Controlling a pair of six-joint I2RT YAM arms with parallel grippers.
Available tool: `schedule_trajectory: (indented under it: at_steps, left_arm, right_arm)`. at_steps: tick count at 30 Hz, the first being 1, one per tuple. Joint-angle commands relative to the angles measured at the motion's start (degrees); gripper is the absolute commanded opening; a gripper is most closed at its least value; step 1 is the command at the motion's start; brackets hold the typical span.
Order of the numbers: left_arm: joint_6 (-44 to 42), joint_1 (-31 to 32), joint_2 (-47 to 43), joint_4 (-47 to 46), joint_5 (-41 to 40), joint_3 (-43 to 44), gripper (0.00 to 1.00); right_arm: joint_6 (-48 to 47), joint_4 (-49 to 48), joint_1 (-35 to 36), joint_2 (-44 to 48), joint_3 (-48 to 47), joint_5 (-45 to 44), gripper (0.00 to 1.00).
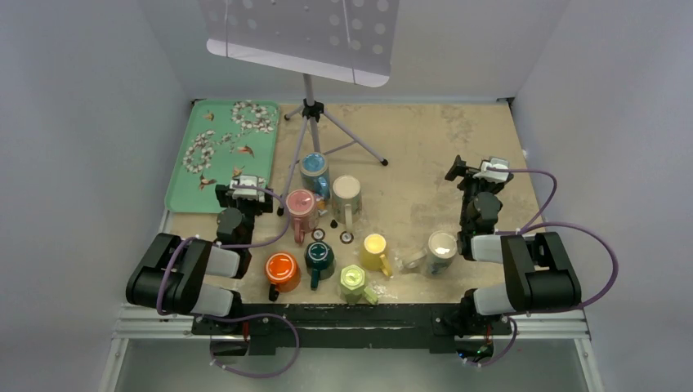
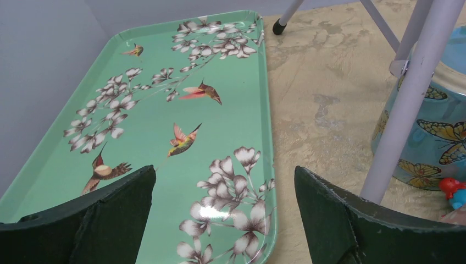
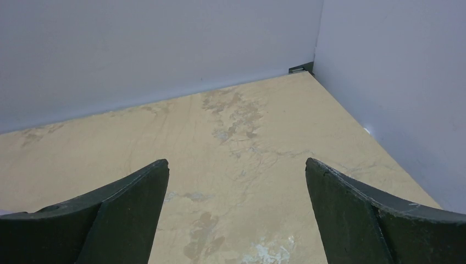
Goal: Turn the mug right side up
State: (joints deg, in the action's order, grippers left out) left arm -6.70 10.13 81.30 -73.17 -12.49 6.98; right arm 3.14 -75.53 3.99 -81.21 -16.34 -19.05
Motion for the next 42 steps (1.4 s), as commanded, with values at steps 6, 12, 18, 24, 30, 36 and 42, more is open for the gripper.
schedule_trajectory:
  at_steps: [6, 12, 18, 24, 30, 36, 42]
  left_arm:
    - [-0.4, -0.4, -0.1, -4.6, -0.1, 0.2, 1.0]
    - [1.7, -0.3, -2.9, -3.3, -6.6, 0.2, 1.0]
    - [1.1, -0.3, -9.8, -2.1, -5.7, -2.1, 1.0]
    - [0.4, -0.3, -15.7, -3.4, -6.3, -3.5, 1.0]
    - [-23.2, -0.3, -17.5, -5.1, -10.7, 8.2, 1.0]
    - [-31.5, 3.2, -19.2, 23.9, -19.9, 18.6, 1.0]
    - [-2.7, 1.0, -20.2, 98.1, -2.3, 50.0, 0.93]
  right_arm:
    - [0.1, -1.9, -0.4, 3.5, 0.2, -4.6, 0.99]
    - [-0.1, 4.0, -0.3, 11.7, -0.1, -4.4, 0.99]
    - [-2.5, 16.5, -0.4, 21.0, -5.0, 3.4, 0.99]
    - [-2.9, 30.9, -0.3, 25.4, -14.2, 11.8, 0.99]
    - [-1.5, 35.2, -0.3, 25.4, -20.7, 18.7, 0.99]
    - [1.2, 39.6, -0.4, 25.6, -25.4, 25.0, 0.98]
    - [2.4, 43.6, -0.3, 27.5, -27.2, 26.4, 0.98]
